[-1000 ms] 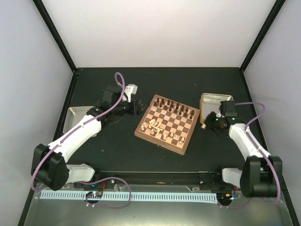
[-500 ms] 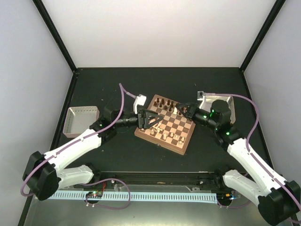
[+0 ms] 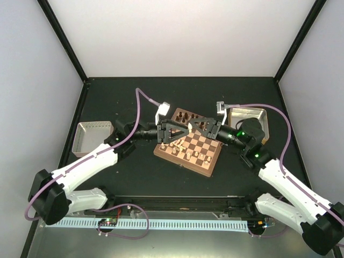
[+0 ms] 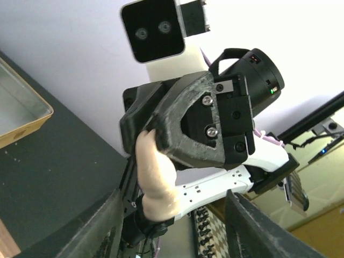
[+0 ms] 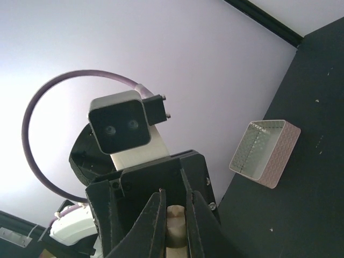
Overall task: Set up the chess pieces on the board
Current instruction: Place the chess piece on the chessboard.
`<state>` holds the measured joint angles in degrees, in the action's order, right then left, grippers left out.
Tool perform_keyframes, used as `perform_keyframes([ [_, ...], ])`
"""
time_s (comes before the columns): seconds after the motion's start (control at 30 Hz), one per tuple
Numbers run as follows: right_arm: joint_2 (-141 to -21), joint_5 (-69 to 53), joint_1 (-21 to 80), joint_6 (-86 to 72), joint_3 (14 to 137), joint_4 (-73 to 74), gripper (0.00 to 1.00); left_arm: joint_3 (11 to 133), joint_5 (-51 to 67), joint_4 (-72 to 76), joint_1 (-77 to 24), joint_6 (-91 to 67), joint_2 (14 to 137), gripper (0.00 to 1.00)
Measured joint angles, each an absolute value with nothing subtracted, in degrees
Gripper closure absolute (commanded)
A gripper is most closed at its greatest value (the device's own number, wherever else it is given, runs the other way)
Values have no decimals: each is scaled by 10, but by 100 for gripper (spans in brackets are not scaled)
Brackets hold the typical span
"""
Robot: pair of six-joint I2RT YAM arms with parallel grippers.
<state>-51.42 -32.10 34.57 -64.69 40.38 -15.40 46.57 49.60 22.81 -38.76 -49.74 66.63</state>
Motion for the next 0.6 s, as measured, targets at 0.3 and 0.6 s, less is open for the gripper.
perform_keyframes([
  [0.3, -535, -321, 349, -644, 412, -171, 92, 478, 526, 249, -390, -514, 697, 69],
  [0.6, -540, -322, 350, -621, 425, -169, 83, 494, 532, 229, -390, -481, 704, 98],
])
